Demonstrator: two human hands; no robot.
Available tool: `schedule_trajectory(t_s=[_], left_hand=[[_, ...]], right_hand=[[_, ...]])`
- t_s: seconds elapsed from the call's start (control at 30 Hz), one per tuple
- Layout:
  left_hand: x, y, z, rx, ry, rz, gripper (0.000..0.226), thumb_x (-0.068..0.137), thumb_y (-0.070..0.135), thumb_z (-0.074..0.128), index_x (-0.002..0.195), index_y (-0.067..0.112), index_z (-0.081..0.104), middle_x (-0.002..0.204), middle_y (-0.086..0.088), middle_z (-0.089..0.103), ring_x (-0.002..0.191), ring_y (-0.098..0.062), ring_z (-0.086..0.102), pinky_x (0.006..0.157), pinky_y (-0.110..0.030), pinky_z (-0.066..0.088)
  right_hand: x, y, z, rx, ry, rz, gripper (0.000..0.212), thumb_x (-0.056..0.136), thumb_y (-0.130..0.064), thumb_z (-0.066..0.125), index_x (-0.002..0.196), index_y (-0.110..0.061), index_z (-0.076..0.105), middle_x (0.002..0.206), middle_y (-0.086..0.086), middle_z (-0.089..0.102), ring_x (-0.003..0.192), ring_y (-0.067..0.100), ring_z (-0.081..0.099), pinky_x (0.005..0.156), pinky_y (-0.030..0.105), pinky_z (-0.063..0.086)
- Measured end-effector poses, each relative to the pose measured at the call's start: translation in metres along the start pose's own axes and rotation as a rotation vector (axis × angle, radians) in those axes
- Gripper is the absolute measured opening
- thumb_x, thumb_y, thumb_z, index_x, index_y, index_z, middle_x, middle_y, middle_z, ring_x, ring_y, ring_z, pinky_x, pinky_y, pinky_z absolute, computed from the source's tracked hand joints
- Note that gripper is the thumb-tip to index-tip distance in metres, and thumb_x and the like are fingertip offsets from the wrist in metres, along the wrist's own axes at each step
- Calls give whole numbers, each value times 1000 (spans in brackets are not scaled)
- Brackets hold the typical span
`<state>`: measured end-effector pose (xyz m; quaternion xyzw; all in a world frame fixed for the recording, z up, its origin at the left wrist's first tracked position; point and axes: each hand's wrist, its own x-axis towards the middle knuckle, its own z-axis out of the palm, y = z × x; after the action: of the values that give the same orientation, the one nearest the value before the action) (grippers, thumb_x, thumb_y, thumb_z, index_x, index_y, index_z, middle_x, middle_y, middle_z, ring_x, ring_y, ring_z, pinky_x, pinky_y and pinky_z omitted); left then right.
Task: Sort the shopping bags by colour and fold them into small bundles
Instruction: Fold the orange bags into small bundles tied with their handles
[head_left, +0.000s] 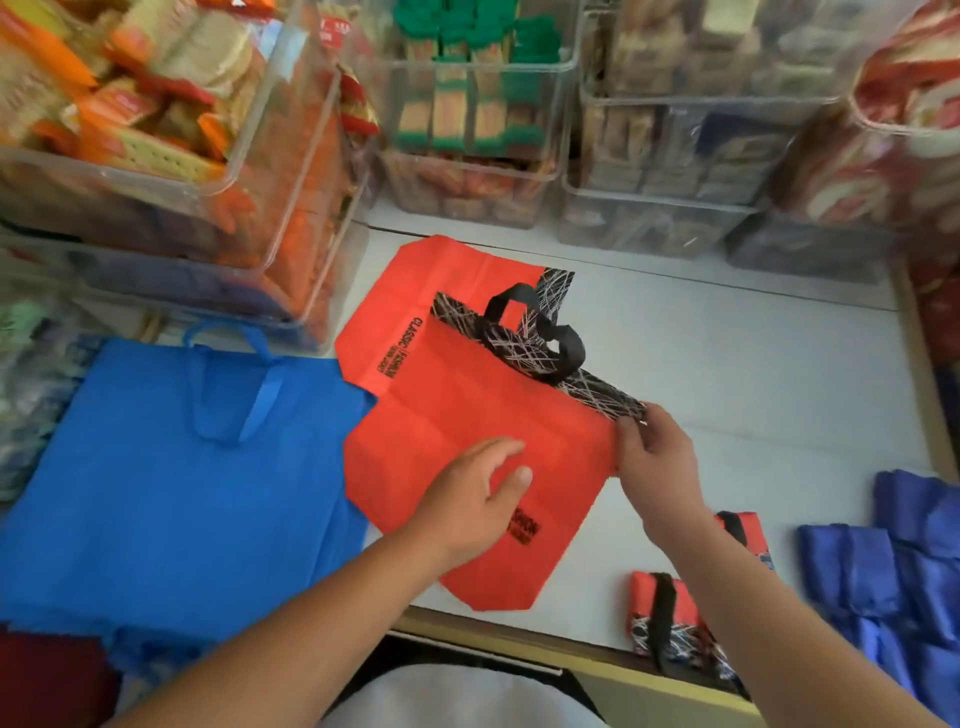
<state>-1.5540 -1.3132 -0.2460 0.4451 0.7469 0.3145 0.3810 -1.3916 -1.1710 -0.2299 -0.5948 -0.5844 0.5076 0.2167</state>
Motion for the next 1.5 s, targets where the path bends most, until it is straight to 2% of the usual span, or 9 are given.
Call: schedule_trajectory(t_s=[0.1,0.2,0.5,0.77,0.93,1.1,1.27,1.4,1.5], left_hand=[[-17,-37,-6,289,-48,-47,57,101,47,52,151,20,46,163,-2,35,151,-16,28,123,-25,20],[-42,-76,-8,618,-240,-113,71,96,58,50,157,24,35,170,-5,17,157,-23,11,127,-36,13],[-59,-147,-5,744,-332,-31,121,73,79,61,163,30,-3,165,6,-27,153,-16,-26,127,-41,-8],[-33,-173,-16,700,-252,145,93,82,64,68,159,42,21,169,11,-7,155,-12,-16,126,-39,-10],[-29,-180,-10,586,-66,232,56,88,49,72,142,36,59,163,6,36,152,-23,29,126,-47,18],[-15,-180,-18,409,31,219,41,90,54,53,96,25,81,131,6,69,122,-26,61,114,-52,40],[-12,-160,-52,272,-204,-19,44,93,57,55,84,17,71,72,2,65,76,-16,60,86,-34,53],[-4,-140,-70,51,-171,-108,30,93,38,73,70,20,68,58,13,53,59,-2,48,63,-27,41],[-2,-128,-73,-103,-166,-187,23,90,30,78,74,15,72,65,14,60,64,0,53,69,-23,44]], right_hand=[[34,-4,6,-23,-26,17,25,103,-27,56,125,-16,62,97,1,71,77,18,62,65,25,51],[47,1,18,-353,-25,-77,54,103,-36,54,152,-15,42,149,10,49,134,26,49,109,38,40],[-90,134,69,-825,-520,-342,60,91,-59,48,136,-22,64,158,11,43,147,36,40,114,52,41],[-78,133,73,-924,-465,-311,84,83,-80,30,156,-40,36,165,-14,23,155,13,20,123,48,25],[-77,129,71,-1006,-503,-314,97,74,-87,30,158,-40,28,166,-16,19,156,10,16,126,48,15],[-69,119,57,-1051,-467,-460,109,59,-87,54,150,-28,48,149,-4,55,142,22,47,122,50,27],[-83,113,13,-1001,-528,-526,132,45,-102,61,152,-27,47,154,-4,49,144,17,43,120,53,30],[-102,93,-18,-702,-547,-379,107,51,-89,77,141,-34,58,146,-19,52,138,-1,45,119,25,30],[-107,86,-21,-556,-416,-297,38,81,-55,80,112,-35,74,107,-31,68,100,-10,62,91,12,44]])
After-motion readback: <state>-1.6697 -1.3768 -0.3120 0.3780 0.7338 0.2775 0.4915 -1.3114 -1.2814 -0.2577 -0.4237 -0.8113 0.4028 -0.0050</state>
